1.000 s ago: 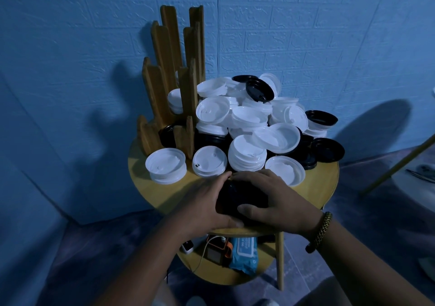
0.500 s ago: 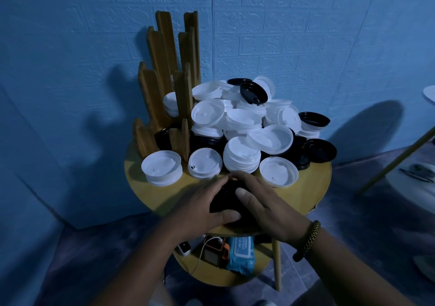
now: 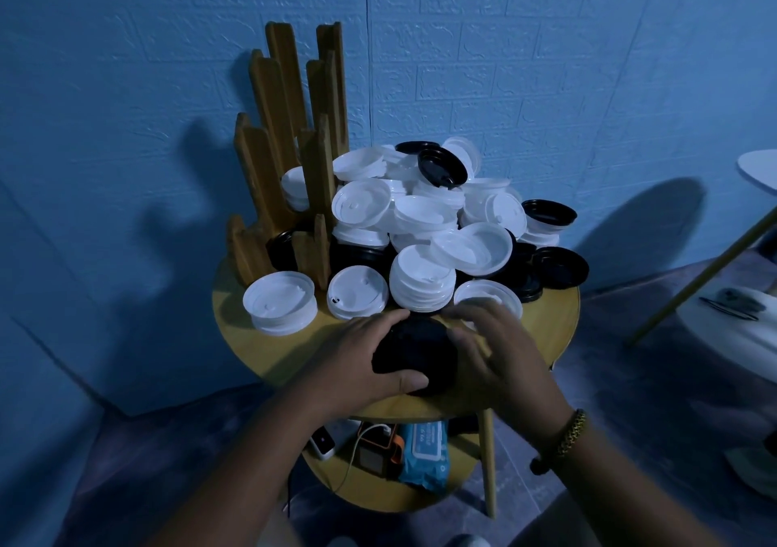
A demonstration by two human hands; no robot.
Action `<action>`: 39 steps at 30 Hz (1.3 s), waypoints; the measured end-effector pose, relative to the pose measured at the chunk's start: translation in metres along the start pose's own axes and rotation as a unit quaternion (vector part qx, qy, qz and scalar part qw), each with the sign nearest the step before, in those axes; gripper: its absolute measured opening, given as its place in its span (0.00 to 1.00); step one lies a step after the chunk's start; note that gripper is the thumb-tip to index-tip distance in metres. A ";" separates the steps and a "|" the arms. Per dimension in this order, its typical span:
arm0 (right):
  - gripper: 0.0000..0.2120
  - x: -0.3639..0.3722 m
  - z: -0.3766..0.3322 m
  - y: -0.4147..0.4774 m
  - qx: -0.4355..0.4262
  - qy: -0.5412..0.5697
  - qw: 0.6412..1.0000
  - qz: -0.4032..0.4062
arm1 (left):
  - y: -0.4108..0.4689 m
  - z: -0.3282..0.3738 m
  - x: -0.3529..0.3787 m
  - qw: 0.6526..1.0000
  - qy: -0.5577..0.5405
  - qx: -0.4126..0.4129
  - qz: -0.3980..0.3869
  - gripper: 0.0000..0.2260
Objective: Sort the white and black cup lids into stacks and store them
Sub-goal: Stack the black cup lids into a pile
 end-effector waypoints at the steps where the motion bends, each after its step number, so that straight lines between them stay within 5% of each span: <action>1: 0.16 -0.013 0.009 0.003 0.005 -0.021 0.998 0.051 | 0.000 -0.001 0.001 1.000 -0.016 -0.002 0.003 0.40; 5: 0.08 -0.054 0.067 0.024 0.095 -0.135 0.975 0.149 | -0.001 -0.004 0.004 0.999 -0.041 -0.005 0.011 0.42; 13: 0.20 -0.066 0.135 0.055 0.226 -0.264 0.937 0.045 | 0.005 0.000 0.006 0.999 -0.027 0.002 0.018 0.43; 24: 0.13 -0.069 0.133 0.060 0.213 -0.277 0.934 0.076 | 0.005 0.002 0.013 0.998 -0.056 0.014 0.016 0.46; 29: 0.12 -0.083 0.121 0.045 0.206 -0.147 0.956 0.150 | 0.005 0.001 0.013 0.998 -0.061 0.014 0.022 0.46; 33: 0.09 -0.104 0.090 0.019 0.247 0.143 0.934 0.216 | 0.004 0.002 0.013 0.998 -0.058 0.020 0.023 0.45; 36: 0.10 -0.086 0.057 0.002 0.259 0.480 0.828 0.131 | 0.002 0.006 0.011 0.997 -0.042 0.039 0.041 0.47; 39: 0.13 -0.049 0.028 -0.010 0.287 0.627 0.724 0.007 | -0.002 0.014 -0.001 0.991 -0.039 0.063 0.112 0.45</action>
Point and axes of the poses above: each hand's wrist, its own y-axis towards the middle knuckle, its own x-axis out of the palm, z = x × y, the point moved 6 cm from there along y, towards the middle knuckle, and after that the axes turned 9 degrees about x, right-handed, at the moved point
